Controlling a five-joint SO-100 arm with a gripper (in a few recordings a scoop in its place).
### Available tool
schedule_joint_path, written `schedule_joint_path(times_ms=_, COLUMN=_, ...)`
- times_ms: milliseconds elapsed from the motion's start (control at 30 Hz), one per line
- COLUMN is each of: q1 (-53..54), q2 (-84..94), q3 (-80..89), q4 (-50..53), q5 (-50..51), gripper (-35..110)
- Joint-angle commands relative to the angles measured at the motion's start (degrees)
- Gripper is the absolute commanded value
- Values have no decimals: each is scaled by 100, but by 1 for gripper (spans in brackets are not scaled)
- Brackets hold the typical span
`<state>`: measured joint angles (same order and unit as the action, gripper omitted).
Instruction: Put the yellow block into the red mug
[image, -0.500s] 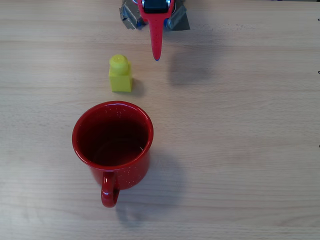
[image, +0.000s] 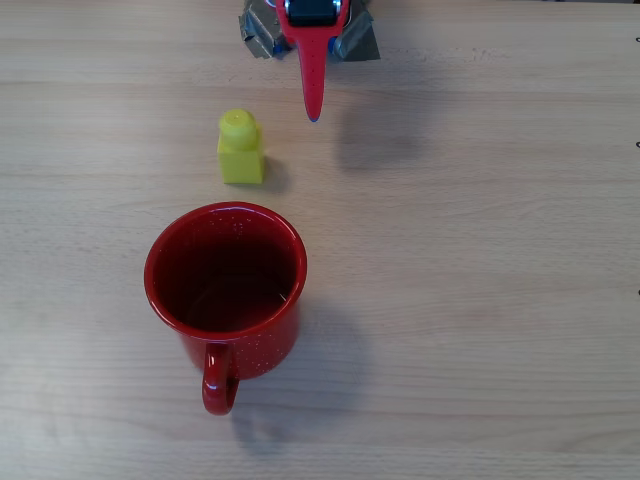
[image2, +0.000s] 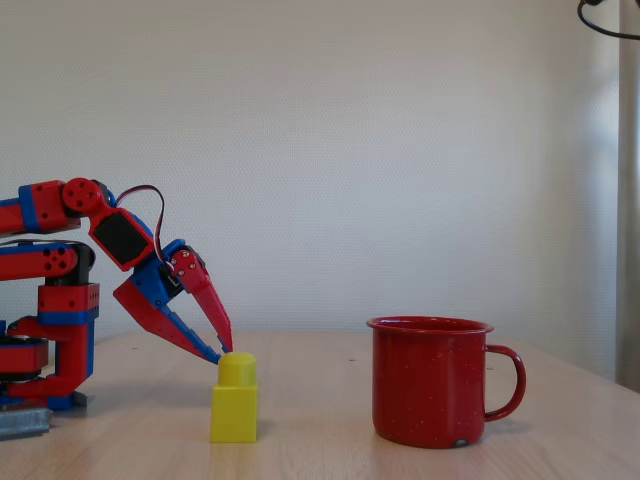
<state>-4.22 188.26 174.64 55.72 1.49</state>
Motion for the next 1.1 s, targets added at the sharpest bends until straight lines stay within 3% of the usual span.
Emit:
schedule_joint_path(times_ms=0, q1=-44, q2=97, q3=-70, q4=44, q5=-44, gripper=0)
schedule_joint_path(times_ms=467, q1=202, q2=-1626, q3=-1846, q4=44, q5=-44, gripper=0)
schedule_joint_path(times_ms=1067, q1=940, q2=-4676, q3=-5353, q4=2021, q5=-492, gripper=0)
